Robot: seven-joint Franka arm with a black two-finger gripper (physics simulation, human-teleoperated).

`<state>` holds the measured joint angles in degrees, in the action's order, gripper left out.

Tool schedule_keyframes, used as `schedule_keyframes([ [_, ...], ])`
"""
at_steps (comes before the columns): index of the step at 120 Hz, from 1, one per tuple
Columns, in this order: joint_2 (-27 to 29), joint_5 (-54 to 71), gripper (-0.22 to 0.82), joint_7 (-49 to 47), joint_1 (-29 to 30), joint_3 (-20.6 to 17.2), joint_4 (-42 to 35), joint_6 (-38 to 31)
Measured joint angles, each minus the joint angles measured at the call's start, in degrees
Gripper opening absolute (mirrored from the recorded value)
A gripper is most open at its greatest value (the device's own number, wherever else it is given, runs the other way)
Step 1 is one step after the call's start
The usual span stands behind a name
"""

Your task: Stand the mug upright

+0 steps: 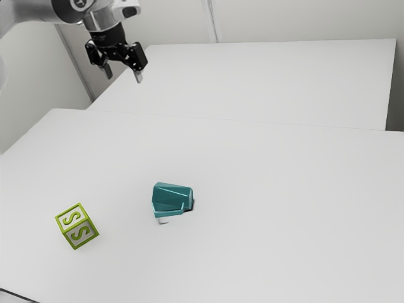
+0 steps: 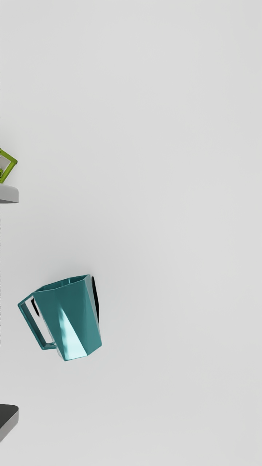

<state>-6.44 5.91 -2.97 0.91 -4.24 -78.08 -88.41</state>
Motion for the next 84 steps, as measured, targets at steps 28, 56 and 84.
schedule_keyframes([
  [28,3.1,-8.2,0.60,-1.0,-2.7,7.3,-13.0,-4.6],
  [56,3.8,-32.8,0.60,5.2,-0.7,17.9,-31.6,-13.3],
  [84,2.4,-55.9,0.60,18.4,-0.4,23.0,-42.7,-19.4],
])
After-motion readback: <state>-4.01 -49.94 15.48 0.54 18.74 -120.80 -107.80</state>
